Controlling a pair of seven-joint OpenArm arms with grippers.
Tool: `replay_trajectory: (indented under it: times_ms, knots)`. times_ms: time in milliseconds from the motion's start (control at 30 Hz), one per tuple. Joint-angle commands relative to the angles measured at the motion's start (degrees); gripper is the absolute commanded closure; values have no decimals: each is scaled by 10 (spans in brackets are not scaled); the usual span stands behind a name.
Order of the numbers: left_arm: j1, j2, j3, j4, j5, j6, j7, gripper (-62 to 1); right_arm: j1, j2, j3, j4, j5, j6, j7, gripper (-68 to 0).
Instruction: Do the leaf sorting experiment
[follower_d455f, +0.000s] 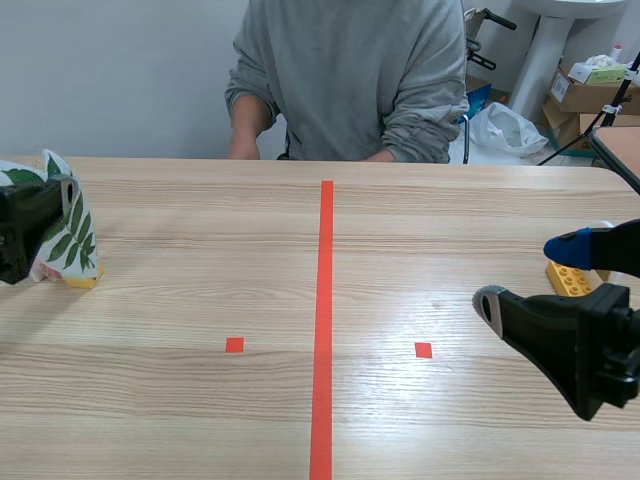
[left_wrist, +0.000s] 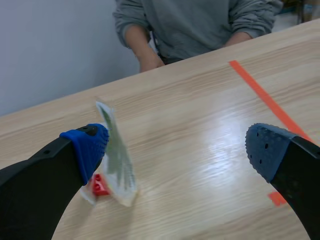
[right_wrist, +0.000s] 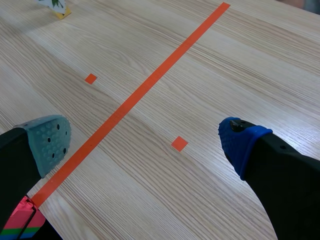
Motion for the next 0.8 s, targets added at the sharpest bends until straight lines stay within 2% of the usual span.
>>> replay_trajectory:
  times_ms: [0,300,400,633,767]
  knots:
    - [11,-5,-2,19,-9,-10,-4,-587,5,3,3,3,8,5,9,-608]
    - [90,-5,-2,109,-46,-50,1,-587,5,3,3,3,8,5,9,-608]
    - [109,-4,-2,128,-49,-62,3,-587,5,5,3,3,8,5,9,-608]
    - [132,-3,-1,140,-50,-66,20,-587,5,5,3,3,7,5,8,-608]
    - [148,-3,-1,140,-50,-66,23,-587,5,5,3,3,-10,5,8,-608]
